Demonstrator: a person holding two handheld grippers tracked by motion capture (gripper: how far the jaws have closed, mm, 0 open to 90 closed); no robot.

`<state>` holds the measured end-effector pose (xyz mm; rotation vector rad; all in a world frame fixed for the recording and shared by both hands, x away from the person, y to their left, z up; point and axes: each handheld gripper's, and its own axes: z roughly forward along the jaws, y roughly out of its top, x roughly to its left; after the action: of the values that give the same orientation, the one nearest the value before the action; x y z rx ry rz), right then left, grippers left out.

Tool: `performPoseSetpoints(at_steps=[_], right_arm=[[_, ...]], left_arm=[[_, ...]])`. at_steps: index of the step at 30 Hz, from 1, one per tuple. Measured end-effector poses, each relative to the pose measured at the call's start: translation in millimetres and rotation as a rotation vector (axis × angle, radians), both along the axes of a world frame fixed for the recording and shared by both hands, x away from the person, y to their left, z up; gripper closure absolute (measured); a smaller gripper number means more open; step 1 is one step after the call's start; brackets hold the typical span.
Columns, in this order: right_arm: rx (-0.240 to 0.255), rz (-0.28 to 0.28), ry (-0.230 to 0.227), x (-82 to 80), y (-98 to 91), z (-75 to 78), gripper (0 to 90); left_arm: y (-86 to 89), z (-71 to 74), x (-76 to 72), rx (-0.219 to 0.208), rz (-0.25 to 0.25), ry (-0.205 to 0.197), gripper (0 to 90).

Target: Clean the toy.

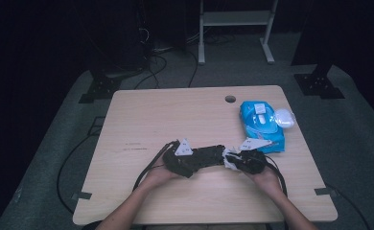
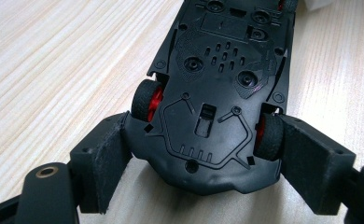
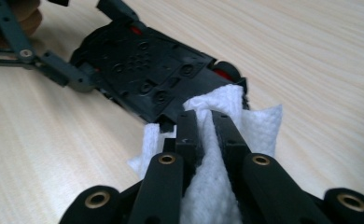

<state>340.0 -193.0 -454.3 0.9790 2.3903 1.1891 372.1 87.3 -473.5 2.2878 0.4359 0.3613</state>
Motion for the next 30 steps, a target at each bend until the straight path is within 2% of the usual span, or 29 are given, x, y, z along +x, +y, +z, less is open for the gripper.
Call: performPoseSetpoints(at_steps=[4,8,10,13,17,19,20,22,26,28,29,30], right_arm=[[-0.001,0.013,-0.002,-0.2,5.6,2.0,81.5],[0.015,0.031,-0.018,12.5,22.0,8.5,81.8],[0.015,0.035,-0.015,15.5,26.7,7.8,81.8],[0.013,0.036,-0.005,16.1,27.5,5.2,81.8],[0.017,0.026,-0.007,13.5,22.7,2.3,81.9],[0.012,0.028,-0.015,10.4,22.0,1.7,81.7],[0.012,0.028,-0.015,10.4,22.0,1.7,81.7],[-0.004,0.034,-0.039,6.7,23.0,0.6,81.5],[-0.027,0.043,-0.091,0.3,23.0,-3.1,81.6],[-0.025,0.045,-0.097,-0.7,22.7,-3.7,81.8],[-0.025,0.045,-0.097,-0.7,22.7,-3.7,81.8],[-0.031,0.055,-0.107,-1.9,22.9,-4.3,81.8]], left_arm=[[-0.9,0.0,0.7,0.0,0.01,0.0,20.6],[-1.9,-0.1,0.5,0.015,0.024,-0.014,20.6],[-0.2,0.3,1.6,0.011,0.032,-0.006,20.6],[0.9,-0.1,2.9,0.001,0.032,-0.001,20.6],[2.2,1.0,4.9,-0.01,0.027,0.027,20.4],[4.2,2.2,5.9,-0.025,0.014,0.055,20.2],[4.2,2.2,5.9,-0.025,0.014,0.055,20.2],[5.2,2.9,6.3,-0.041,0.01,0.079,19.9],[8.1,5.1,7.1,-0.058,0.005,0.088,18.9],[14.0,9.1,8.2,-0.109,0.015,0.111,18.0],[14.0,9.1,8.2,-0.109,0.015,0.111,18.0],[17.8,11.8,9.4,-0.149,0.026,0.12,18.0]])
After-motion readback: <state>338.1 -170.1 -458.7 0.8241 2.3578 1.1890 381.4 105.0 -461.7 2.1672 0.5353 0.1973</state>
